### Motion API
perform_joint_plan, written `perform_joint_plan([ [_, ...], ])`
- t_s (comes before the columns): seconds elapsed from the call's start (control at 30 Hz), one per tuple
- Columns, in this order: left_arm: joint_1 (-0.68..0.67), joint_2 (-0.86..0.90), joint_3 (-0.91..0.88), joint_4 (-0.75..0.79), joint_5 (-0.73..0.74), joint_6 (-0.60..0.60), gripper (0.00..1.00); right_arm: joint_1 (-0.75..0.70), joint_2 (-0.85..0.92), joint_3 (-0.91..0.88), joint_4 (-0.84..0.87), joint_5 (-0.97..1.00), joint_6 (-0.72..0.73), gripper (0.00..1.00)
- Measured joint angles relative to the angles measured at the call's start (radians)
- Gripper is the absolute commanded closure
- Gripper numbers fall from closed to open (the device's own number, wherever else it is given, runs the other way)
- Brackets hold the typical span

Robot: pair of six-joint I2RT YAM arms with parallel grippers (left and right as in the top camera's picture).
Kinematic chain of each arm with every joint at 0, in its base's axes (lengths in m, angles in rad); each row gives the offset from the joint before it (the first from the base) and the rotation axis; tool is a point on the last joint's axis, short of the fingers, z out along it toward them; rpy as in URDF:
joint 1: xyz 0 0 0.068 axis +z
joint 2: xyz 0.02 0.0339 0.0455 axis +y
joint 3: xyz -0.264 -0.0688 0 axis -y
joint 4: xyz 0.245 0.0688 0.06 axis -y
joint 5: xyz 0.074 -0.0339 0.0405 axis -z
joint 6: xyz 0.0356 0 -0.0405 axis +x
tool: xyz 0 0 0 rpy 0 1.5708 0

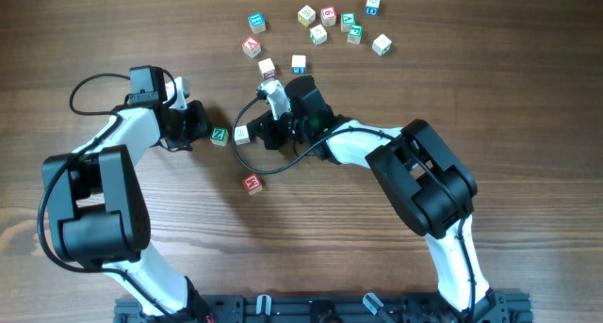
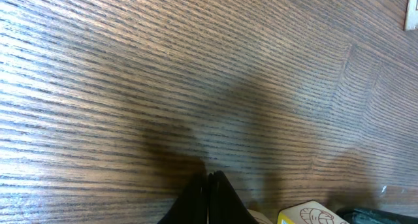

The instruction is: Form a circle

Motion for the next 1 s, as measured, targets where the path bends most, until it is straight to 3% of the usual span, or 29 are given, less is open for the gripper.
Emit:
perform_joint_plan([
  [1.0, 0.0, 0.0, 0.0, 0.012, -0.007, 0.0, 0.92, 0.0, 0.0, 0.0, 0.022, -0.078, 0.0, 0.96],
])
